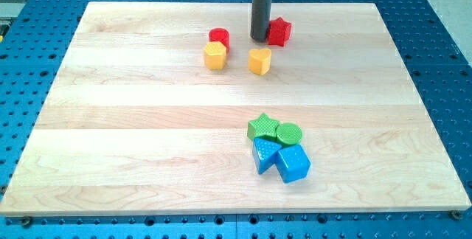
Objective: Drag the green star to the left of the red star
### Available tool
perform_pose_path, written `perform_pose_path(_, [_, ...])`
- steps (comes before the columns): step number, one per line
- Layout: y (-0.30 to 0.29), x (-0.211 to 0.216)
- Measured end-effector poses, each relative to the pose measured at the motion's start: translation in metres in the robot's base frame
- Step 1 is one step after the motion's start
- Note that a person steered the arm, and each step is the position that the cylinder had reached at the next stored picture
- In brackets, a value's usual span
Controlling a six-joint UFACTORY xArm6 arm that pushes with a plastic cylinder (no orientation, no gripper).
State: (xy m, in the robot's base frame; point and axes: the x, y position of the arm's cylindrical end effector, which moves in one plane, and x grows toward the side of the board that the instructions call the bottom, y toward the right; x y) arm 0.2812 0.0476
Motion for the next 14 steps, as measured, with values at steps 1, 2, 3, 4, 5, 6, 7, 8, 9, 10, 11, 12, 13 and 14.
perform_pose_path(1, [0.047, 0.009])
perform_pose_path(2, [0.090, 0.063])
perform_pose_path(3, [0.139, 0.062])
perform_pose_path(4, [0.132, 0.143])
perform_pose_path(5, [0.137, 0.227])
perform_pose_path(6, [0.089, 0.266])
perform_pose_path(7, [0.028, 0.258])
perform_pose_path(8, [-0.010, 0.254])
perform_pose_path(9, [-0.066, 0.225])
perform_pose_path(10, [-0.137, 0.259])
perform_pose_path(11, [-0.170, 0.263])
perform_pose_path(12, [-0.164, 0.230])
perform_pose_path(13, [-0.199, 0.229])
perform_pose_path(14, [-0.267, 0.223])
